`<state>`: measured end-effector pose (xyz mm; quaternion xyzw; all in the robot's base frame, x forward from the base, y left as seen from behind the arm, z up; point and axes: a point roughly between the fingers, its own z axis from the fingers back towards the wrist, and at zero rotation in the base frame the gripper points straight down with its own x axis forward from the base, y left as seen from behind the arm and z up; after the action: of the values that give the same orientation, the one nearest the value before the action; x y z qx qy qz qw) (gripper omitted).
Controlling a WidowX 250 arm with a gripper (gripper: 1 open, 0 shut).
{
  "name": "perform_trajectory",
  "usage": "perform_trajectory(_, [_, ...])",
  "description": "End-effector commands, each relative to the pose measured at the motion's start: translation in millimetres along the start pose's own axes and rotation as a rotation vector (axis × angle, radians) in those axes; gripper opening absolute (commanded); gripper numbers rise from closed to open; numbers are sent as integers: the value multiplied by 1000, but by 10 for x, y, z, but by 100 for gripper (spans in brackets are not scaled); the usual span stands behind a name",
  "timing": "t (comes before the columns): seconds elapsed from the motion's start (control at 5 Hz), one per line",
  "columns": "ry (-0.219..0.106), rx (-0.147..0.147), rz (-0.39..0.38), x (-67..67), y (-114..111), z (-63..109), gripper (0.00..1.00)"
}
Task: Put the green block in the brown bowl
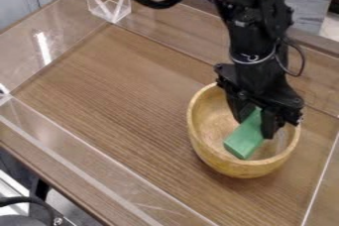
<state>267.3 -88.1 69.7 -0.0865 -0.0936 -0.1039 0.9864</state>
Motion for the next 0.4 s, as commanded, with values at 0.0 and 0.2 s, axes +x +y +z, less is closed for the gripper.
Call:
perform_trajectory(0.0, [-45,-4,2,126,17,115,0])
perform_trajectory(0.2, [-44,-6,11,137,28,125,0])
